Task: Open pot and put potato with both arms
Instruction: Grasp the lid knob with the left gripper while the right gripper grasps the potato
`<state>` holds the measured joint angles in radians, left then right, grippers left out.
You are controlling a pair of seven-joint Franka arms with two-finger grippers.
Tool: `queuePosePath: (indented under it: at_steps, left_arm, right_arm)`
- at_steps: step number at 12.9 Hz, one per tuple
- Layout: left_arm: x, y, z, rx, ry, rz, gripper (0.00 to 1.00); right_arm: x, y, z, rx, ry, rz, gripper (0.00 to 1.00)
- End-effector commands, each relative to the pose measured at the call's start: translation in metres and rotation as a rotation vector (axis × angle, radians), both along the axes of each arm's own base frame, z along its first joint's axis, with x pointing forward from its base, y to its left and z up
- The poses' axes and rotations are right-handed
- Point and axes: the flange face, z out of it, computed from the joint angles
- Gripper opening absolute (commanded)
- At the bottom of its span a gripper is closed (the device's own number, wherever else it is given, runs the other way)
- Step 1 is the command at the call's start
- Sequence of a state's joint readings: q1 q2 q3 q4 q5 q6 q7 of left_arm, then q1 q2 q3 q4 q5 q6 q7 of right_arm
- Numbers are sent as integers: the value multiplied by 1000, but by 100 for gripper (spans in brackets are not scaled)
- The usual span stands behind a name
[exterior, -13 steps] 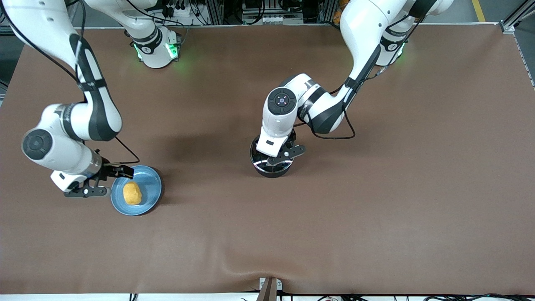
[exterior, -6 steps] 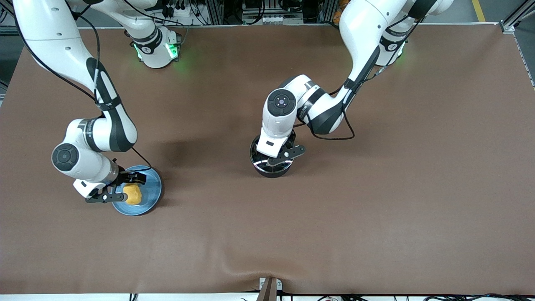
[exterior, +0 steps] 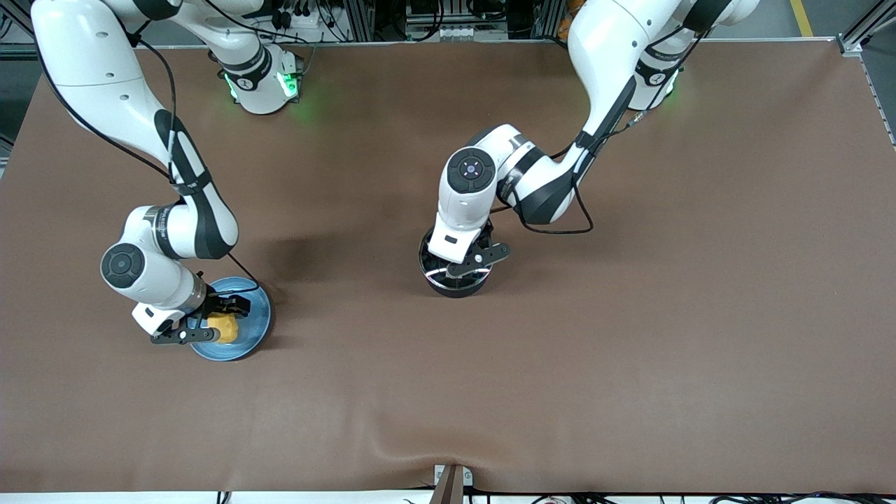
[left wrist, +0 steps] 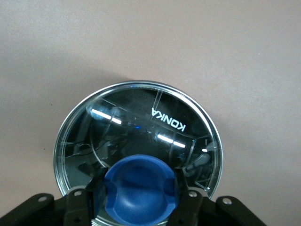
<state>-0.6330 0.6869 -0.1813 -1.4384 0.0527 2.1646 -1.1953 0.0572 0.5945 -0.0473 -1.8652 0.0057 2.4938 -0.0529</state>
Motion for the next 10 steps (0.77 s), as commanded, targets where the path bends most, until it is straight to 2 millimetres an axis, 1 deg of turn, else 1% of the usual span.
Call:
queuePosePath:
  at_steps: [1, 2, 4, 5, 6, 7, 8, 9, 10]
  left_arm:
    - [11, 5, 46, -20, -68, 13, 0]
    - [15, 12, 61, -27, -88, 7, 0]
    - [23, 35, 111, -26, -109, 22, 0]
    - [32, 58, 139, -21, -120, 43, 0]
    - [38, 81, 164, -13, -120, 30, 0]
    - [45, 107, 186, 0, -113, 11, 0]
    - [51, 133, 200, 14, -100, -2, 0]
    - [59, 156, 211, 4, -83, -9, 0]
    - [65, 177, 219, -8, -70, -23, 0]
  right_arm:
    - [3, 0, -5, 8, -28, 7, 100]
    - [3, 0, -8, 8, -25, 7, 100]
    - [4, 0, -9, 6, -38, 10, 100]
    - [4, 0, -12, 4, -38, 12, 100]
    - [5, -1, -12, 2, -45, 13, 94]
    - [5, -2, -12, 2, -47, 12, 66]
    - [5, -2, -12, 2, -47, 12, 42]
    - [4, -3, -11, 2, -42, 9, 21]
    - [5, -2, -6, 4, -42, 7, 13]
